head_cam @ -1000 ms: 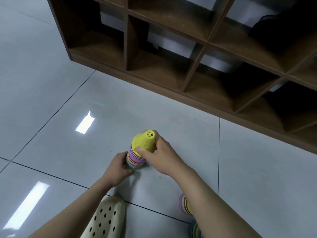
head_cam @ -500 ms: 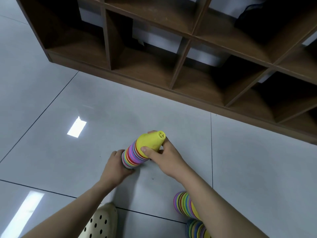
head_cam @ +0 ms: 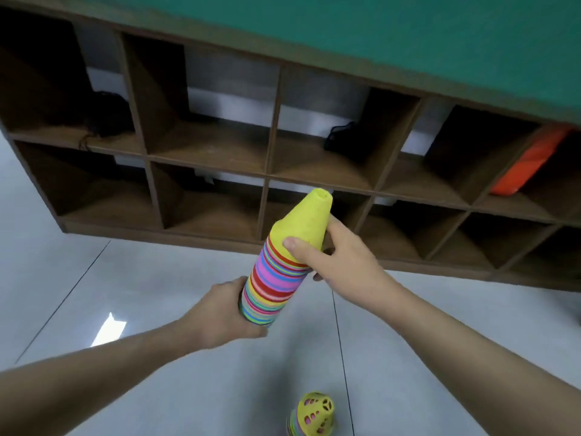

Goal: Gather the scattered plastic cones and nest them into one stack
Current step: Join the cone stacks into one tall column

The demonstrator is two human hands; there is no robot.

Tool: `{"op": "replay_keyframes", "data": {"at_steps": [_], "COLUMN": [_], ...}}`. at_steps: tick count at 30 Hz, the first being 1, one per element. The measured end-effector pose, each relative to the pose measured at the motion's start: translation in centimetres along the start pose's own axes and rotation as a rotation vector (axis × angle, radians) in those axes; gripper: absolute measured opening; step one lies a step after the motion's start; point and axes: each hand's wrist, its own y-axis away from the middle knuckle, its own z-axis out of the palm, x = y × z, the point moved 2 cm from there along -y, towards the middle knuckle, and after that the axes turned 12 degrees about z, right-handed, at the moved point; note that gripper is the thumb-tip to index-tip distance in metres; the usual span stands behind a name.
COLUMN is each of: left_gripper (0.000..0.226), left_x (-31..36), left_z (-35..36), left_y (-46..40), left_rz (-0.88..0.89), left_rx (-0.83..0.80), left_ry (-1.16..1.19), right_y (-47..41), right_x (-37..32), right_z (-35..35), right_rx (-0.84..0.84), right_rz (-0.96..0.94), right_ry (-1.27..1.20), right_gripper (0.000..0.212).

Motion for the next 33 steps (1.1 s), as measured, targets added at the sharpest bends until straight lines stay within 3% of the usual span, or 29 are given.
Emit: {"op": "replay_keyframes", "data": {"at_steps": [6, 9, 13, 18, 23, 33], "left_gripper": [0.068, 0.066, 0.065, 0.063, 0.064, 0.068], "left_x": [10.1, 12.3, 13.7, 13.6, 10.3, 6.4], "left_z": [-0.4, 1.9, 4.8, 7.5, 9.1, 14.5], "left_y": [-1.6, -1.1, -0.2, 1.0, 1.9, 4.3], "left_rz": [0.158, 0.185, 0.183, 0.152, 0.076, 0.001], "left_rx": [-0.134, -0.158, -0.179, -0.135, -0.124, -0.135], "left_ry": [-0.056, -0.037, -0.031, -0.054, -0.079, -0.033], "right_y": [7.7, 10.5, 12.9, 13.8, 12.7, 11.3], "right_x": [-4.0, -3.4, -1.9, 1.0, 4.2, 7.7], "right_z": [-7.5, -8.6, -9.0, -8.0, -6.1, -4.8], "right_rx": [0.118, 0.181, 0.249, 0.305, 0.253, 0.100], "right_rz": [-0.017, -0.003, 0.026, 0.050, 0.082, 0.093], "right_ry": [-0.002, 0.020, 0.000, -0.067, -0.038, 0.203], "right_gripper": [0.046, 0.065, 0.065, 0.054, 0.055, 0.063]}}
